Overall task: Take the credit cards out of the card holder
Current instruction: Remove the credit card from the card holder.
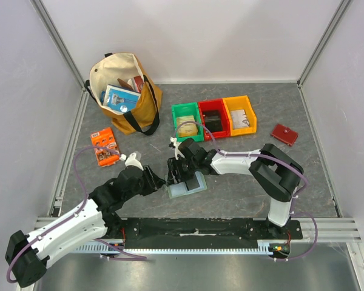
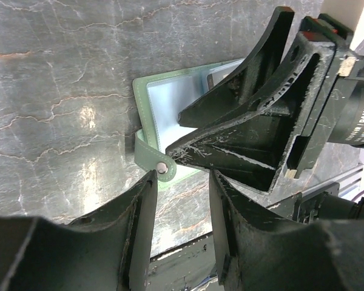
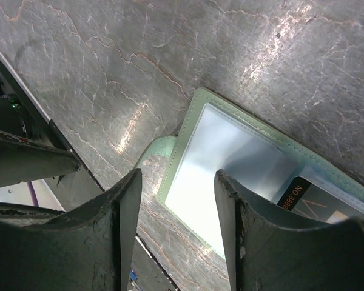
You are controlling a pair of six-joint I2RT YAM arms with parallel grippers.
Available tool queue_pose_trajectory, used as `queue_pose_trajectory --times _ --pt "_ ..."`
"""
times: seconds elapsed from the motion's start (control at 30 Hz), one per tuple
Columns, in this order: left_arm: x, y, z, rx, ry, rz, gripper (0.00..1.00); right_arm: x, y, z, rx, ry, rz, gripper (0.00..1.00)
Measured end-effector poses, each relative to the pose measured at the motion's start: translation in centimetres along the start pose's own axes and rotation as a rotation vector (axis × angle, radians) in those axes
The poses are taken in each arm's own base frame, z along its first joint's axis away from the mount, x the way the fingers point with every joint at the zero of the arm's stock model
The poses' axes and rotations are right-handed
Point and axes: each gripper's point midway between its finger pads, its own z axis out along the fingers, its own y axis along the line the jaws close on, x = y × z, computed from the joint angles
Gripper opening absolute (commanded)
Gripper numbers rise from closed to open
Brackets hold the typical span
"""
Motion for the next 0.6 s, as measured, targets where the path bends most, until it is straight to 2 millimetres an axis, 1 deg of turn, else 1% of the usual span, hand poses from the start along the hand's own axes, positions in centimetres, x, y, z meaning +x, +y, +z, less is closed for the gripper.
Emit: queue_pose_trajectory --times 0.13,0.23,0.33,0.47,0.57,0.6 --pt "0.1 0.1 0.0 -0.012 0.010 0.002 0.45 -0.2 0.0 -0.1 0.010 0.004 -0.009 0.58" --pt "-0.4 -0.9 -0.1 0.003 0.009 0.001 0.44 -0.6 0.0 -0.7 0.030 -0.004 -0.027 0.58" --pt "-1.1 -2.6 -0.2 0.038 0.005 -0.003 0.44 -1.5 0.4 -2.1 0.055 -0.037 -0.057 0.58" --pt "-1.6 -4.0 0.2 0.063 0.009 -0.005 0.44 -3.3 0.6 -4.5 0.090 -0.107 -0.099 0.58" --pt "-1.5 -4.9 0.8 0.072 0.031 -0.004 0.44 -4.9 -0.1 -6.6 0.126 -0.170 -0.108 0.56" --pt "-1.6 -5.3 1.0 0.078 0.036 -0.003 0.44 -5.3 -0.5 -7.0 0.137 -0.182 -0.102 0.53"
